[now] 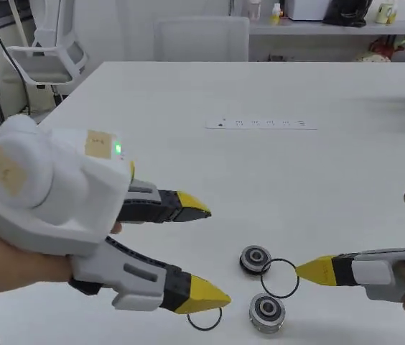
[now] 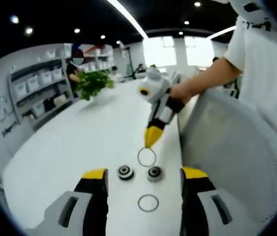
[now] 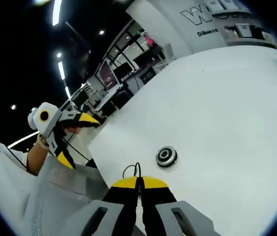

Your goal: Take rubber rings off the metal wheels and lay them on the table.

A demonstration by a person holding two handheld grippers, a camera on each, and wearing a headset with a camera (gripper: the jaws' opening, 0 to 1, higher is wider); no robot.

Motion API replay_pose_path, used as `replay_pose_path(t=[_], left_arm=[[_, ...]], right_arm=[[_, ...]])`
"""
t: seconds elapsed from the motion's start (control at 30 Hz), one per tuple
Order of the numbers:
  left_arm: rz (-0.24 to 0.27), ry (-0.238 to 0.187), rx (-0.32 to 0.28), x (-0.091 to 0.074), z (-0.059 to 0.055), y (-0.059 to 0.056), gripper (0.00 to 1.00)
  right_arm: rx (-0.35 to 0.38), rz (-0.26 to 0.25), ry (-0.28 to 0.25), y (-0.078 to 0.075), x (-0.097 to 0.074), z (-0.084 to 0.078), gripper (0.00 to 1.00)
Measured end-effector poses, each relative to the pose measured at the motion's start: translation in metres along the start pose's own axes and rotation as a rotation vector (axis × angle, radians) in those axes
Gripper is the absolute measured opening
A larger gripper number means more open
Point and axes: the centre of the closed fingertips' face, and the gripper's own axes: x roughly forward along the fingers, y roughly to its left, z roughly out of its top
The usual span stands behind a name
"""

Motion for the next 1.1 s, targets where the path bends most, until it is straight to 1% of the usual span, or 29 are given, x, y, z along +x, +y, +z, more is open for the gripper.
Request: replay_pose_path(t=[0.13, 0.17, 0.23, 0.27, 0.33, 0.4, 0.47, 0.53, 0.63, 0.73, 0.9, 0.97, 1.0, 1.1], left_arm=[[0.047, -0.048, -0.057, -0.013, 0.002, 0.004, 0.68], [0.052, -0.052, -0.068, -0.017, 0.000, 0.004, 0.69], [0.070, -0.044, -0.077, -0.023, -0.006, 0.006, 0.69], [0.082, -0.037, -0.082, -0.026, -0.009, 0.007, 0.70], [0.106, -0.030, -0.098, -0.031, -0.016, 0.009, 0.72], [0.119, -0.035, -0.118, -0.035, -0.019, 0.010, 0.73], [0.137, -0.040, -0.135, -0.039, -0.023, 0.011, 0.74], [0.150, -0.046, -0.152, -0.043, -0.026, 0.011, 0.74], [0.163, -0.047, -0.170, -0.047, -0.032, 0.010, 0.75], [0.196, -0.049, -0.200, -0.053, -0.038, 0.014, 0.77], [0.223, -0.059, -0.222, -0.060, -0.043, 0.014, 0.80], [0.247, -0.067, -0.234, -0.063, -0.045, 0.017, 0.83], [0.251, -0.071, -0.238, -0.064, -0.045, 0.017, 0.84], [0.258, -0.081, -0.265, -0.066, -0.048, 0.016, 0.85]], right_arm=[[0.009, 0.002, -0.022, 0.002, -0.002, 0.005, 0.00], [0.012, 0.008, -0.027, 0.003, -0.003, 0.006, 0.00], [-0.012, 0.029, -0.039, 0.010, -0.003, 0.008, 0.00], [-0.022, 0.026, -0.036, 0.011, -0.003, 0.009, 0.00], [-0.068, 0.014, -0.043, 0.013, -0.004, 0.012, 0.00], [-0.079, 0.026, -0.051, 0.022, -0.005, 0.016, 0.00], [-0.086, 0.060, -0.053, 0.033, -0.003, 0.020, 0.00], [-0.094, 0.073, -0.053, 0.038, -0.001, 0.022, 0.00], [-0.100, 0.083, -0.042, 0.045, 0.003, 0.025, 0.00], [-0.106, 0.096, -0.028, 0.050, 0.006, 0.026, 0.00], [-0.120, 0.100, 0.014, 0.050, 0.012, 0.024, 0.00], [-0.119, 0.105, 0.016, 0.051, 0.013, 0.026, 0.00], [-0.118, 0.109, 0.016, 0.053, 0.015, 0.028, 0.00], [-0.131, 0.112, 0.020, 0.055, 0.019, 0.031, 0.00]])
